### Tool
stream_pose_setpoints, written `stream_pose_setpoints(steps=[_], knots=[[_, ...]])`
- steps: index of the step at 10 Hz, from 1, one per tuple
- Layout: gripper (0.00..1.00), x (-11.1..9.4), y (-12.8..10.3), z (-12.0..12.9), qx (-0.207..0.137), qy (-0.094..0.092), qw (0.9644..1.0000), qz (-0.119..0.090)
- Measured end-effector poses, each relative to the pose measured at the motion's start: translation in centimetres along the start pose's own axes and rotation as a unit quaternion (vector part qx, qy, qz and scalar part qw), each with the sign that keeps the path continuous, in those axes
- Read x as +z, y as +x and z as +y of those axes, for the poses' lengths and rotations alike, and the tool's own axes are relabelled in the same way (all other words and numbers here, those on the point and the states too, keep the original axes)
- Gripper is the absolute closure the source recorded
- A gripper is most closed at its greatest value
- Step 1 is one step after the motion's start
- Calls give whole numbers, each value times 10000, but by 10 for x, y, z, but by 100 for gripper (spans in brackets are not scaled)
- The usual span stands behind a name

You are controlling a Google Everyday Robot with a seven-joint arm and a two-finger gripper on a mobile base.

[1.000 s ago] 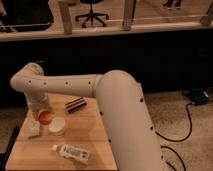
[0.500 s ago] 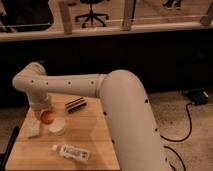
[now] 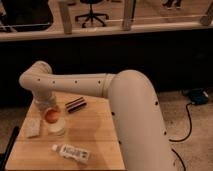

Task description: Place apple in paper cup

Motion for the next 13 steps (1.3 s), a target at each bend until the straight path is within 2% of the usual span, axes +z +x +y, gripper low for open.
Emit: stream_pose_setpoints(steps=[2,3,5,6,8,13], knots=[[67,0,0,0,-4,16,10000,-4],[52,0,-1,1,0,15,10000,-8],[36,1,-2,1,-7,10,10000,-14],[24,1,-2,1,-16,-47,10000,-40],[20,1,-2,-2,-33,-67,10000,-44],[20,6,-4,-6,-95,-88,9999,-54]])
